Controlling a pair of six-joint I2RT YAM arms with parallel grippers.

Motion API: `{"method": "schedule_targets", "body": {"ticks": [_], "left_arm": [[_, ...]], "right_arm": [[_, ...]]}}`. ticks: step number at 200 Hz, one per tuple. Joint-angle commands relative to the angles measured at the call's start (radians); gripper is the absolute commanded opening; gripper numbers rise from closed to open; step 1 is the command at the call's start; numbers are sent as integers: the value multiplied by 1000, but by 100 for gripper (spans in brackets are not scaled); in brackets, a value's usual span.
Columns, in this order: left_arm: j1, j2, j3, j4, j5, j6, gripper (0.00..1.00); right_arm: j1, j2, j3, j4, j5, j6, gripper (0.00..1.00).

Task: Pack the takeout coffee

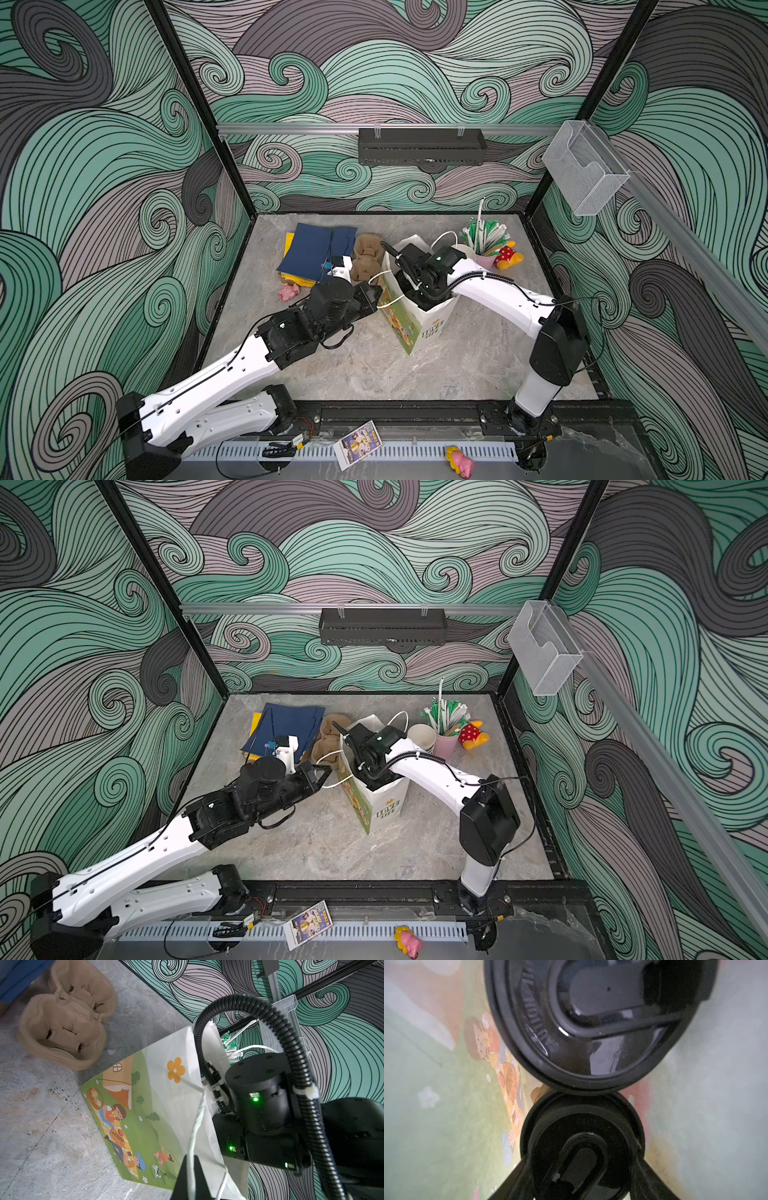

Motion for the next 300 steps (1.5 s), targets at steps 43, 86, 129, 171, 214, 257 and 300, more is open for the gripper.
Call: {"method": "schedule_targets", "body": {"ticks": [43, 86, 129, 171, 214, 257, 300], "left_arm": [[8, -11, -1, -21, -16, -5, 0], [8, -6, -1, -18, -14, -9, 0], [8, -1, 2, -17, -13, -9, 0], [9, -4, 2, -20, -15, -7, 0], [11, -6, 2, -20, -15, -7, 0], [10, -14, 0, -25, -17, -8, 0], [11, -17, -1, -27, -18, -9, 0]], "right_arm": [[17, 125, -89, 69, -152, 14, 59], [24, 149, -92, 76, -144, 16, 59], [27, 174, -93, 70, -126, 14, 59], [31, 203, -100, 69, -104, 13, 58], [31, 215, -106, 60, -85, 13, 58], [31, 243, -111, 50, -75, 14, 58], [28, 260, -121, 44, -70, 13, 58]]}}
